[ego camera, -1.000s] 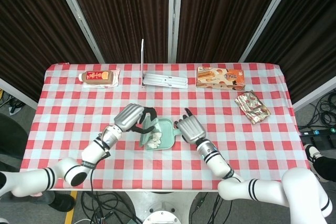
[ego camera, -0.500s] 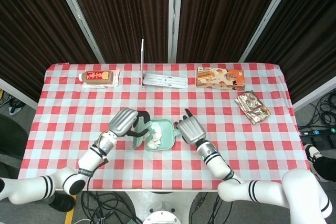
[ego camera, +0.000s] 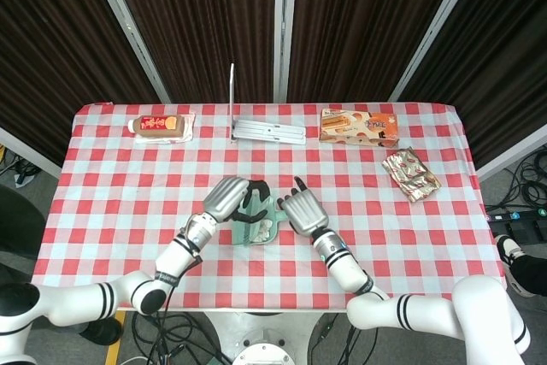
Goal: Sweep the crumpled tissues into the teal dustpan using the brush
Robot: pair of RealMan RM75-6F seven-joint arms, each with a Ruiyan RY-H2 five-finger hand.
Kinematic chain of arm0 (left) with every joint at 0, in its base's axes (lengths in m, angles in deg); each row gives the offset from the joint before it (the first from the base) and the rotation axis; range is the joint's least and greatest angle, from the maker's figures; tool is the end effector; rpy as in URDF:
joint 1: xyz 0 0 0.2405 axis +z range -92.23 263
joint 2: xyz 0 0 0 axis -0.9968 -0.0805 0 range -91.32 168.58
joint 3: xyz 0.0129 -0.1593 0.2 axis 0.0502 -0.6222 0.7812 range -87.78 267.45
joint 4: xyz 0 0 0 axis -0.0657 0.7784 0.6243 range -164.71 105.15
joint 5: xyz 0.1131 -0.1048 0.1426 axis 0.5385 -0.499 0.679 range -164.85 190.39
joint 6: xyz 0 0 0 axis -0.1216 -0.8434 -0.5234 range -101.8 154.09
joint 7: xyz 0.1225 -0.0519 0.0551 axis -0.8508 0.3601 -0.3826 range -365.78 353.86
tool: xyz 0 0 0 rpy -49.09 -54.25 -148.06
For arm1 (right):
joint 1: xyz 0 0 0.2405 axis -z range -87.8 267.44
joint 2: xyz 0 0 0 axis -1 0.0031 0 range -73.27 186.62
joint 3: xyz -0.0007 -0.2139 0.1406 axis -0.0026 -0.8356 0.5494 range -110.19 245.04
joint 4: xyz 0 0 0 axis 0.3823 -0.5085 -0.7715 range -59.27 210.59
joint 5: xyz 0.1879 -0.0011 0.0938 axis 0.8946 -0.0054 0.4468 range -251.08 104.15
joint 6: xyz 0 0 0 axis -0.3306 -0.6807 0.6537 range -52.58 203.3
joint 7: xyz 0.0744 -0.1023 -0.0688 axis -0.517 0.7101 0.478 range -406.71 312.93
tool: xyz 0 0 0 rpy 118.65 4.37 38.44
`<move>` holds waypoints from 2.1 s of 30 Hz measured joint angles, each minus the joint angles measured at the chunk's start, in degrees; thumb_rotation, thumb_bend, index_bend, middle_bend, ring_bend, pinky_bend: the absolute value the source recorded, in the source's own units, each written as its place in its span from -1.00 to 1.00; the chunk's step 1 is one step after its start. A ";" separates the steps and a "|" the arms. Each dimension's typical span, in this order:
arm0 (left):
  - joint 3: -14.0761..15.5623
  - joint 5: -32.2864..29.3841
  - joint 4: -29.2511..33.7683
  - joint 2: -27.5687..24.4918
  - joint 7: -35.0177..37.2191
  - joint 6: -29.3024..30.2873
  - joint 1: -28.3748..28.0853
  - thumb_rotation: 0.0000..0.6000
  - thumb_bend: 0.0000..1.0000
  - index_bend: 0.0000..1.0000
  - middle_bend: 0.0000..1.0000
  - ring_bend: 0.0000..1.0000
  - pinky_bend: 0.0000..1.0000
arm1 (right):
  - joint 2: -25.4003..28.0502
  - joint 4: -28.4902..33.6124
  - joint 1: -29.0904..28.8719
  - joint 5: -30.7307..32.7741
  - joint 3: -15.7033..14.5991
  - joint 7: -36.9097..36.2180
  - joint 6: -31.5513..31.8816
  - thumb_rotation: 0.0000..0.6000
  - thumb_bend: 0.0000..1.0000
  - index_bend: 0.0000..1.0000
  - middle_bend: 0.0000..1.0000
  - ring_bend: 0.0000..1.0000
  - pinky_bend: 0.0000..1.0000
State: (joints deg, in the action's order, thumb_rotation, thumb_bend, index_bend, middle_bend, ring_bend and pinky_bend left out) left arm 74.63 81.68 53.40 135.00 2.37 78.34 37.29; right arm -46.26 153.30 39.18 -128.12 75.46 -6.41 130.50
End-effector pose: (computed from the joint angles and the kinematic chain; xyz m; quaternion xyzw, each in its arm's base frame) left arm -0.0685 0.3442 -0.0480 -0.6598 -0.5139 -0.5012 0.2224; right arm -0.0990 -0.3308 -0.0941 0.8118 -0.2853 0.2993 0.4124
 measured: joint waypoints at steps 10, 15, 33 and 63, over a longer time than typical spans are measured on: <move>-2.10 0.77 -0.23 0.54 9.56 -1.70 -0.27 1.00 -0.09 0.11 0.11 0.36 0.69 | 0.53 -0.45 0.54 -0.44 0.23 -2.19 -0.65 1.00 -0.18 0.46 0.27 -0.36 -0.81; -1.79 3.04 -1.03 -0.58 8.07 0.45 0.18 1.00 -0.08 0.11 0.10 0.35 0.69 | 1.18 -0.39 0.97 -1.10 0.18 -2.95 -0.57 1.00 -0.16 0.46 0.27 -0.36 -0.81; 2.67 8.02 -2.24 -9.71 0.71 5.41 4.74 1.00 -0.08 0.10 0.10 0.35 0.69 | 5.64 0.25 3.99 -3.18 -1.16 -7.19 -0.90 1.00 -0.40 -0.46 -0.16 -0.64 -0.85; 7.55 -1.48 3.91 -14.83 -28.85 7.34 8.76 1.00 -0.82 -0.50 -0.28 -0.10 0.38 | 29.51 18.49 14.82 -10.82 -1.88 -13.59 10.84 1.00 -0.70 -0.93 -0.49 -0.84 -0.90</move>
State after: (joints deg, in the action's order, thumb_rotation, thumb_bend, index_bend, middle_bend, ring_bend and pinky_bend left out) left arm 82.18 80.20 57.31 120.17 -26.48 85.67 46.06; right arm -16.74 171.80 54.00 -138.94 73.58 -20.00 141.35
